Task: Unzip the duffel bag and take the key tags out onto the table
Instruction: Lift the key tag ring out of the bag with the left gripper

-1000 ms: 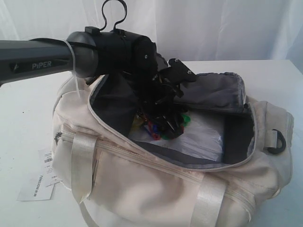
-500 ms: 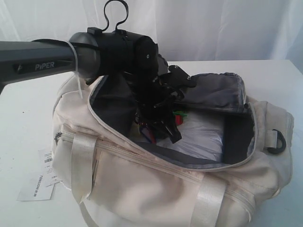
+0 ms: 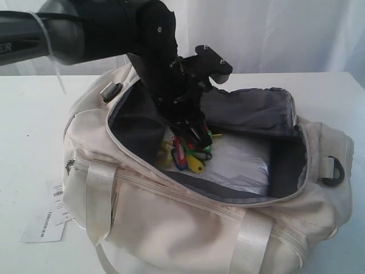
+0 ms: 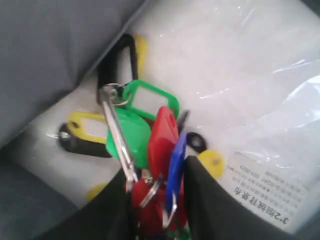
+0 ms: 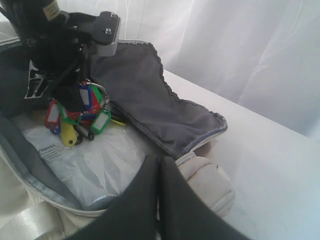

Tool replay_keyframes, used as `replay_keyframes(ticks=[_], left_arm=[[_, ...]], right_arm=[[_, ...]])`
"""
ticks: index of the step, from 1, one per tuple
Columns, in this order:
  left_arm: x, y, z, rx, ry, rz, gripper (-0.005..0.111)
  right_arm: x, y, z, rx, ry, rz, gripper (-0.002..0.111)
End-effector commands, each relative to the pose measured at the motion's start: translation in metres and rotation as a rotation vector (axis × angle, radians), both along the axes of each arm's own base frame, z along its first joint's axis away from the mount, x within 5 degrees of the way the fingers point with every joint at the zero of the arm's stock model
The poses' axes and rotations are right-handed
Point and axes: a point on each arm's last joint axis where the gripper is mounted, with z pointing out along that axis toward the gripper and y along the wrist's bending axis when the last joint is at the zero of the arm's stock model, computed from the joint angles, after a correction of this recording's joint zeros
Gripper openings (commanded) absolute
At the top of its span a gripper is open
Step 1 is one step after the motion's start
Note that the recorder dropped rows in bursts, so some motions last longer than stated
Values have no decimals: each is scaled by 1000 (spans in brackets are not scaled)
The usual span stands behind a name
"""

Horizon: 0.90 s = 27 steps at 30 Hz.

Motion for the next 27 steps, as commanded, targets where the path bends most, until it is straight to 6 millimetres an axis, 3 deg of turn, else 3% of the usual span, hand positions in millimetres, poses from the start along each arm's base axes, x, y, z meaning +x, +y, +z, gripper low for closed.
replay_keyframes(ticks=[1, 16, 24, 27], left_arm=[[-8, 6, 21, -45, -19, 2, 0], [-40, 34, 93, -160, -111, -3, 0], [-73, 65, 128, -131, -89, -21, 0], [-89, 87, 146, -87, -117, -18, 0]], right_arm=[[0, -1, -1, 0, -5, -2, 0], [0, -1, -1, -4, -9, -4, 0], [-6, -4, -9, 38, -65, 22, 0], [-12, -9, -12, 63, -126, 30, 0]])
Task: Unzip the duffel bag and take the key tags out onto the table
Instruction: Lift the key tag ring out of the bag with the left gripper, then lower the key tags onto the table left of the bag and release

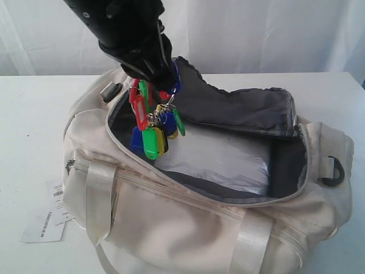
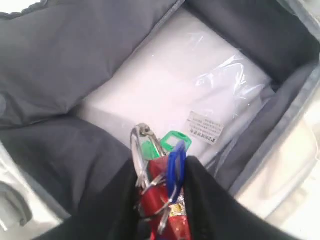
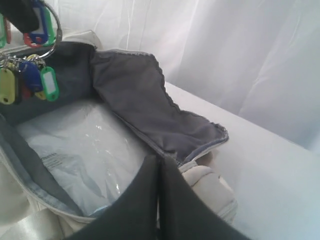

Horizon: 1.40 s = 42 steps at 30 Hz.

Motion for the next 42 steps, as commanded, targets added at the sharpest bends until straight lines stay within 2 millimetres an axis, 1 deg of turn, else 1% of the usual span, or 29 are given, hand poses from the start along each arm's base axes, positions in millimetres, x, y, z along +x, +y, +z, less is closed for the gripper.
replay_keyframes(ticks=[1, 2, 5, 11, 16, 18, 22, 26, 29, 32, 35, 39, 42], left_arm=[[-23, 27, 22, 47, -13, 8, 0], [-31, 36, 28, 63, -8, 8, 0], [-42, 51, 36, 102, -17, 22, 0], [-48, 67, 49, 97, -76, 107, 0], [-56, 77, 58, 83, -113, 126, 0], [-57, 84, 61, 87, -138, 168, 0], [-60, 97, 57, 126, -164, 234, 0], [-68, 109, 39, 194, -148, 249, 0], [-69, 120, 22, 270, -155, 312, 0], [-68, 132, 0, 370, -167, 398, 0], [-68, 138, -23, 464, -158, 421, 0], [-61, 138, -54, 527, -202, 393, 0], [-50, 145, -74, 511, -260, 481, 0]], right_arm=[[-6, -5, -4, 33, -74, 15, 0], [-7, -4, -7, 42, -92, 23, 0], [-8, -4, -13, 56, -122, 39, 0], [-12, -8, -17, 61, -156, 39, 0], [-12, -6, -21, 67, -169, 50, 0], [-11, -5, -24, 66, -170, 56, 0], [-11, -4, -25, 69, -176, 61, 0], [-11, -4, -25, 71, -178, 63, 0], [-11, -4, -24, 74, -183, 65, 0], [-11, -4, -24, 74, -183, 65, 0], [-11, -4, -24, 74, -183, 65, 0], [-11, -4, -25, 72, -180, 64, 0], [-11, -4, -25, 70, -177, 62, 0]])
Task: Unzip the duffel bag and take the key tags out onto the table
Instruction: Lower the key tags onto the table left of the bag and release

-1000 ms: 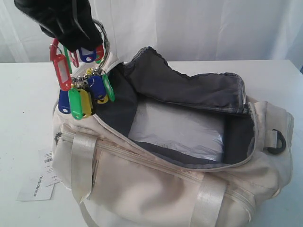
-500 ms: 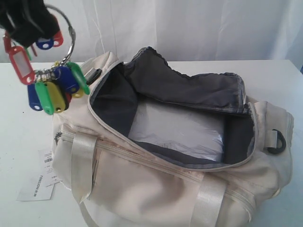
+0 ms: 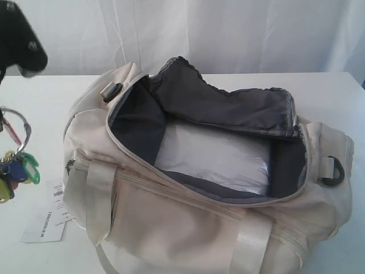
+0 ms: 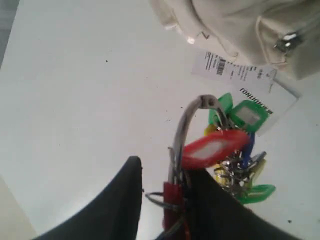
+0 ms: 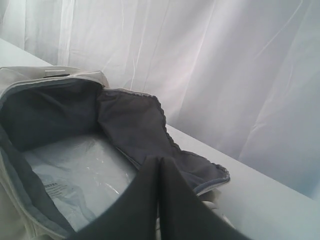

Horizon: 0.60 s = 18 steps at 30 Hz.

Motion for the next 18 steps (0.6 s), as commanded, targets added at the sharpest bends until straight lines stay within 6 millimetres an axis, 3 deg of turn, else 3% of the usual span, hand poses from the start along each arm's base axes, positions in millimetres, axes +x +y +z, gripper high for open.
replay_keyframes(ticks=[1, 10, 18], left_arm=[[12, 13, -22, -6, -107, 102, 0], [52, 30, -64, -137, -163, 206, 0], [82, 16, -92, -271, -147, 209, 0]], right_arm=[[0, 0, -2, 2, -5, 2, 0], [0, 0, -2, 2, -5, 2, 0], [0, 0, -2, 2, -5, 2, 0]])
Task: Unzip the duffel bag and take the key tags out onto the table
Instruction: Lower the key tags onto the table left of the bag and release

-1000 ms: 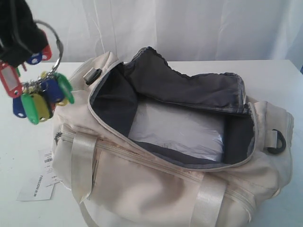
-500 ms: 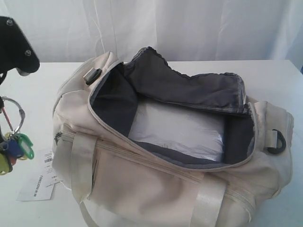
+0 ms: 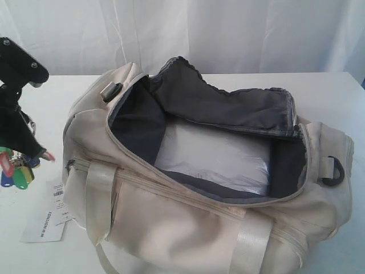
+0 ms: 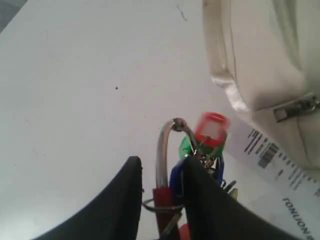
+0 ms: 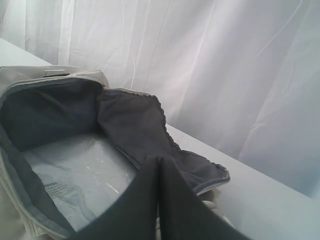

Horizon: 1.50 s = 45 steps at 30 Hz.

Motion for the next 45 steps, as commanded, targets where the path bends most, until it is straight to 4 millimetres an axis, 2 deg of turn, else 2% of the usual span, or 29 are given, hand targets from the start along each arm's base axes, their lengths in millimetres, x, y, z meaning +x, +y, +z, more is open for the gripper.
replay_keyframes(ticks=[1, 10, 15, 19, 23, 26, 30, 33, 37, 45], left_arm=[[11, -9, -18, -39, 23, -13, 0], [23, -20, -61, -62, 185, 33, 0], [25, -22, -73, -68, 231, 50, 0], [27, -24, -75, -76, 229, 44, 1], [27, -25, -74, -95, 220, 40, 16], [27, -25, -74, -88, 226, 45, 33], [28, -25, -69, -92, 243, 80, 57], [29, -25, -63, -103, 249, 103, 67], [28, -24, -45, -112, 259, 144, 69], [11, -21, 14, -167, 294, 169, 64]], right_arm=[[0, 0, -1, 5, -7, 4, 0], [0, 0, -1, 5, -7, 4, 0], [0, 0, -1, 6, -9, 5, 0], [0, 0, -1, 6, -9, 5, 0], [0, 0, -1, 6, -9, 5, 0], [0, 0, -1, 6, -9, 5, 0], [0, 0, -1, 6, -9, 5, 0], [0, 0, -1, 6, -9, 5, 0], [0, 0, -1, 6, -9, 5, 0], [0, 0, -1, 6, -9, 5, 0]])
